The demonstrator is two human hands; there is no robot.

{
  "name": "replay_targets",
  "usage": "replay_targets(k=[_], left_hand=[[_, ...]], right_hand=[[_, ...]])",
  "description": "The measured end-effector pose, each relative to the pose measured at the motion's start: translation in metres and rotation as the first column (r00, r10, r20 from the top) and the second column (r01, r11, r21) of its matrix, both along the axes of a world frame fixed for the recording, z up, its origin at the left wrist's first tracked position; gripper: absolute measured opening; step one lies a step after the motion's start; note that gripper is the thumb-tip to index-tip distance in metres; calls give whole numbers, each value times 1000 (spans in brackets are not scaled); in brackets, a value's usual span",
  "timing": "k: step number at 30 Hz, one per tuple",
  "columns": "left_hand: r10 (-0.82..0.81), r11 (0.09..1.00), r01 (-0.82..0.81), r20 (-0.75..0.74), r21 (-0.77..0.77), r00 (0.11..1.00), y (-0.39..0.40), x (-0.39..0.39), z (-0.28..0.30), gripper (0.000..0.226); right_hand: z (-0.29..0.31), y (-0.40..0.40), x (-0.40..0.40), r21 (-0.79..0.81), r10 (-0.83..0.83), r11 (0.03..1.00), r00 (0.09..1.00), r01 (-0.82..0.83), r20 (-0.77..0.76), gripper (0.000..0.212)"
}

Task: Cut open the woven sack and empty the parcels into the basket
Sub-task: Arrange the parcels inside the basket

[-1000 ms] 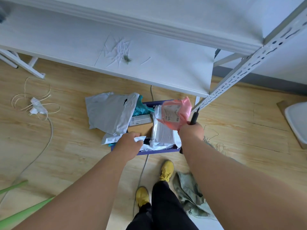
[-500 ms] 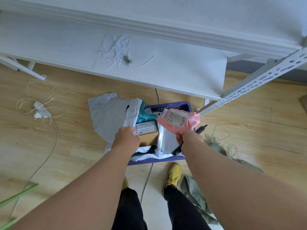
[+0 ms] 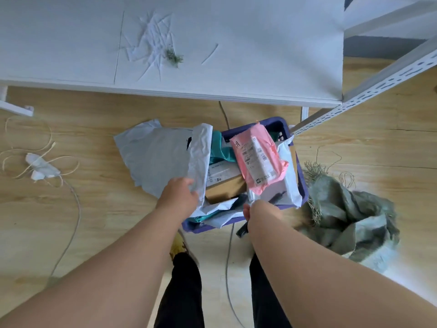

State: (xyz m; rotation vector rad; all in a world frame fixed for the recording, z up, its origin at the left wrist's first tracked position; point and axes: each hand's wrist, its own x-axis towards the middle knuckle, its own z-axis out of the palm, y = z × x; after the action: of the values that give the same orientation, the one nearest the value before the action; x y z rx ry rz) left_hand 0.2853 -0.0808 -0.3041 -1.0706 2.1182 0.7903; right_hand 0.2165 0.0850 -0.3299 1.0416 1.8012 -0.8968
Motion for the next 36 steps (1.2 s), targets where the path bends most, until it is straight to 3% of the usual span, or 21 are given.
replay_targets(k=[3, 5, 8, 11, 14, 17, 20, 22, 26, 29, 33, 36], left_hand=[[69, 997, -69, 4, 31, 998, -18, 14, -11, 39], [140, 987, -139, -4, 77, 990, -30, 22, -20, 51], [214, 967, -207, -33, 147, 976, -40, 33, -33, 53], [285, 939, -272, -33, 212, 958, -45, 46, -44, 54], [362, 900, -342, -27, 270, 932, -46, 59, -52, 53], [387, 883, -363, -23, 298, 922, -44, 65, -60, 52], [415, 871, -386, -34, 304, 909, -38, 68, -62, 51], [433, 870, -406, -43, 280, 900, -34, 68, -62, 52], [485, 872, -472, -97, 130, 869, -26, 64, -58, 55], [480, 876, -480, -146, 36, 865, -17, 54, -47, 56], [405, 908, -418, -219, -16, 888, 6, 30, -33, 54], [315, 944, -329, -239, -21, 918, 31, 9, -24, 56]], right_hand=[[-2, -34, 11, 117, 282, 958, 939, -263, -199, 25], [-2, -63, 5, 64, 372, 927, 879, -370, -298, 25], [-7, -101, -3, 65, 550, 826, 778, -559, -302, 39], [-27, -123, 2, 157, 741, 666, 622, -730, -253, 40], [-48, -131, 10, 231, 754, 657, 627, -717, -199, 49], [-62, -128, 19, 205, 665, 745, 729, -635, -161, 59], [-76, -121, 27, 150, 589, 808, 778, -570, -218, 26], [-75, -120, 27, 157, 609, 792, 746, -590, -269, 9], [-41, -121, 18, 137, 709, 662, 556, -737, -434, 10], [-10, -102, 5, 184, 707, 647, 491, -740, -509, 9], [13, -50, -33, 316, 612, 786, 601, -531, -513, 29], [21, -5, -60, 424, 647, 760, 629, -492, -430, 28]])
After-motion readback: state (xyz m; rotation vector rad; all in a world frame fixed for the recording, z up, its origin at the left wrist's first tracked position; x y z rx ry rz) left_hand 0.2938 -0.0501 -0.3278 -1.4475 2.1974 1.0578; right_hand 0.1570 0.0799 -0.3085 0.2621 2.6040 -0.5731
